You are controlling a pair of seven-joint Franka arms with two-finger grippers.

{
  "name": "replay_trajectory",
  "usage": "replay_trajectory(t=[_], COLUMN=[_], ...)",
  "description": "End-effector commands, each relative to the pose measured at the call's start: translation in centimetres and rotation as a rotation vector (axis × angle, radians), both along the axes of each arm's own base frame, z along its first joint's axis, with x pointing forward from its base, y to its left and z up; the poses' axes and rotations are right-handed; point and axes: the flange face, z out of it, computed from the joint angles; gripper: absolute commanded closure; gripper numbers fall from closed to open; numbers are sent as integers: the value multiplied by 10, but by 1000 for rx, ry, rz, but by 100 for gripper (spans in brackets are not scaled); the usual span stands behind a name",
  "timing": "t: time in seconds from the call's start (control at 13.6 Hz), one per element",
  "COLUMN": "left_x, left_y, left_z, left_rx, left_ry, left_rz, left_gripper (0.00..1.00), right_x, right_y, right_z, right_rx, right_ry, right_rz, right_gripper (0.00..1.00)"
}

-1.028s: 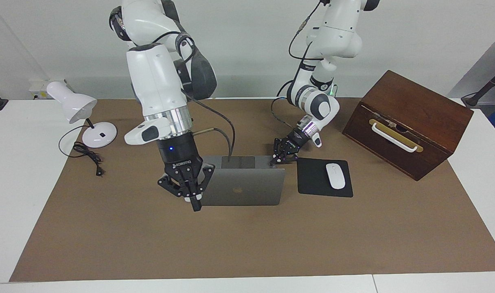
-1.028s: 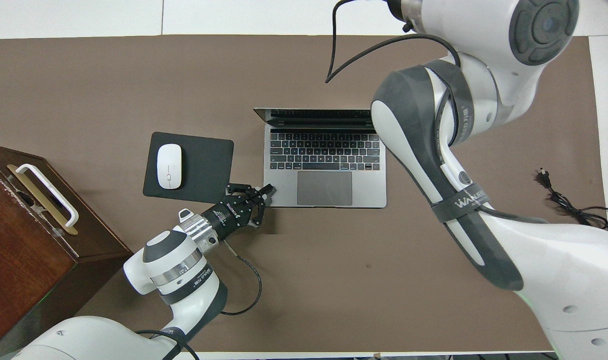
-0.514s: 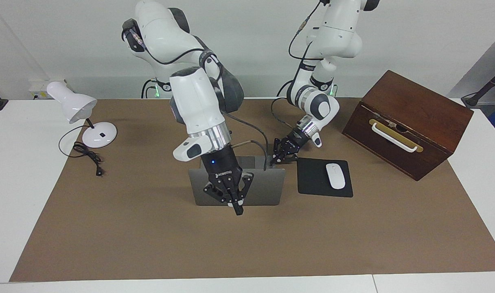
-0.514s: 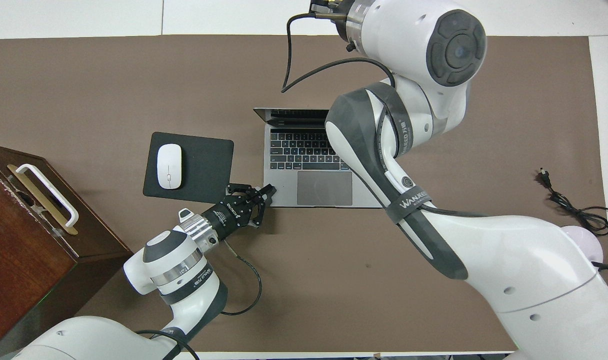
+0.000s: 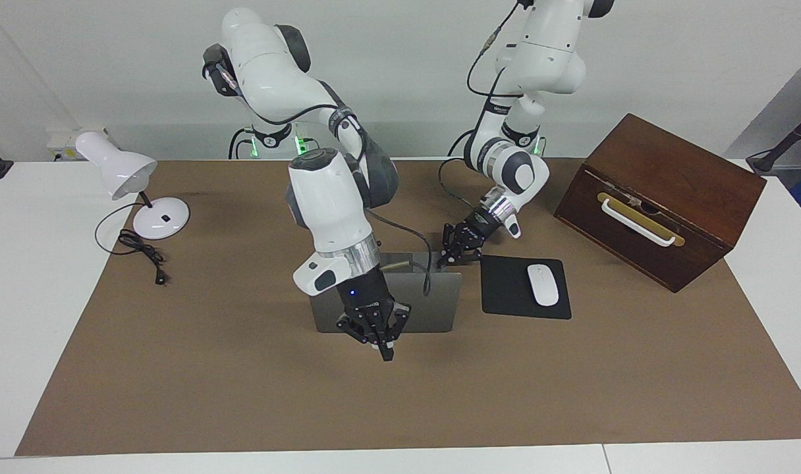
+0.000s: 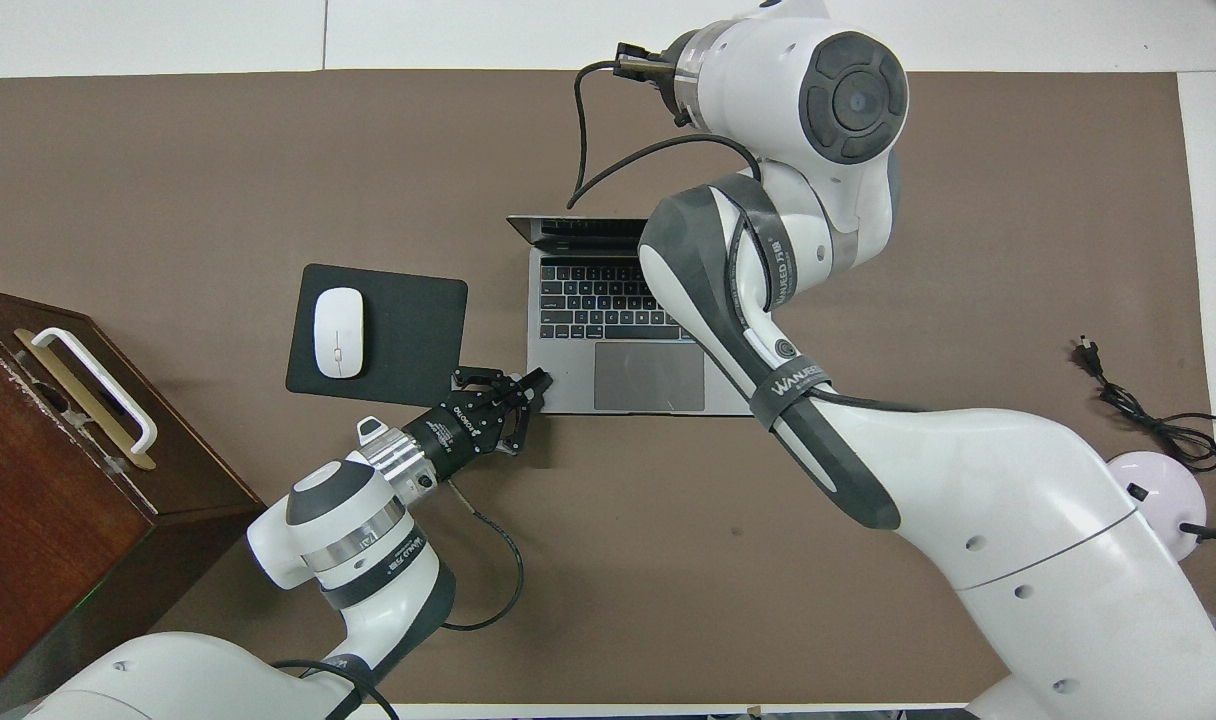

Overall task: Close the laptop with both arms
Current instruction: 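Lower the right gripper onto the top edge of the laptop screen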

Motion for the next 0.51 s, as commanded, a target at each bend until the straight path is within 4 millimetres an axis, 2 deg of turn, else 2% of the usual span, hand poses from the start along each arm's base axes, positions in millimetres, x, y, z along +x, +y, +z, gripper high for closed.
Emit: replay_trajectory(t=[0.0,0.15,0.44], left_x=[-2,-2,-3], left_y=[-5,-4,-5], left_z=[-14,-14,-14], left_rx=[42,44,44], left_ry=[20,20,21], left_rz=[5,7,7], left_gripper=[100,100,100], right_x=[-7,-11,-18], right_y=[13,14,22], right_z=[7,8,-14], right_rx=[16,7,-6], right_ry=[31,52,93], right_rz=[-13,-10,-10], right_gripper=[100,100,100])
